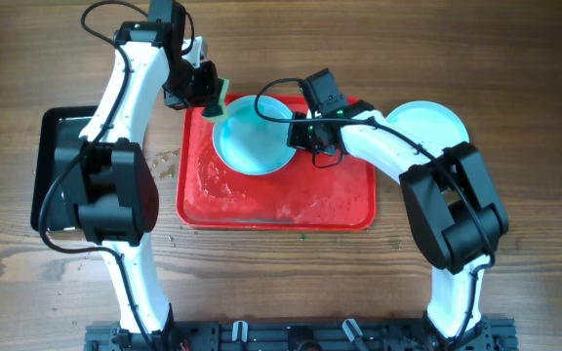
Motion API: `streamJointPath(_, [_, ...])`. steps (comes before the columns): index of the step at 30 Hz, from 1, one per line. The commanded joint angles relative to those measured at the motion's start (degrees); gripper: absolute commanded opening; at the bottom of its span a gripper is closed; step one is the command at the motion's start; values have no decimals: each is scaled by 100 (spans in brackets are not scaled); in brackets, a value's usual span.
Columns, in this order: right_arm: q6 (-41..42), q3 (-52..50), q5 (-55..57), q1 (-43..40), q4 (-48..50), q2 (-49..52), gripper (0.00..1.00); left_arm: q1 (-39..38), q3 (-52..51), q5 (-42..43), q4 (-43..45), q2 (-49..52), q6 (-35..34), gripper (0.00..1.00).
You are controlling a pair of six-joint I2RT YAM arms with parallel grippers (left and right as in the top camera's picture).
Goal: Clean dirty plates on tray and stack at the side
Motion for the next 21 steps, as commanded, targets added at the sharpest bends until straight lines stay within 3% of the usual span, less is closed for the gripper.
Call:
streamJointPath(1, [-153,11,-299,13,-136,153,4,-9,-15,-59,-37,-179,-31,4])
streamJointPath(5, [-673,11,-295,-334,-920,-448,4,-11,-15,-57,-70,-179,-31,4])
streamJointPath(7, [-1019,11,229,-468,-1353,-905,4,-11,-15,-57,-63,-179,-31,4])
streamJointPath(11, [-1545,11,2061,-350,-2035,-1759,4,-72,-15,-57,-61,-179,-33,4])
streamJointPath(15, [-1547,11,3770,44,-2343,-2352,4,-142,-15,-57,-35,-179,-33,4])
streamJointPath(21, [-1552,11,7176,1401,-2411,-2796,4,-184,-15,-55,-22,-179,-33,4])
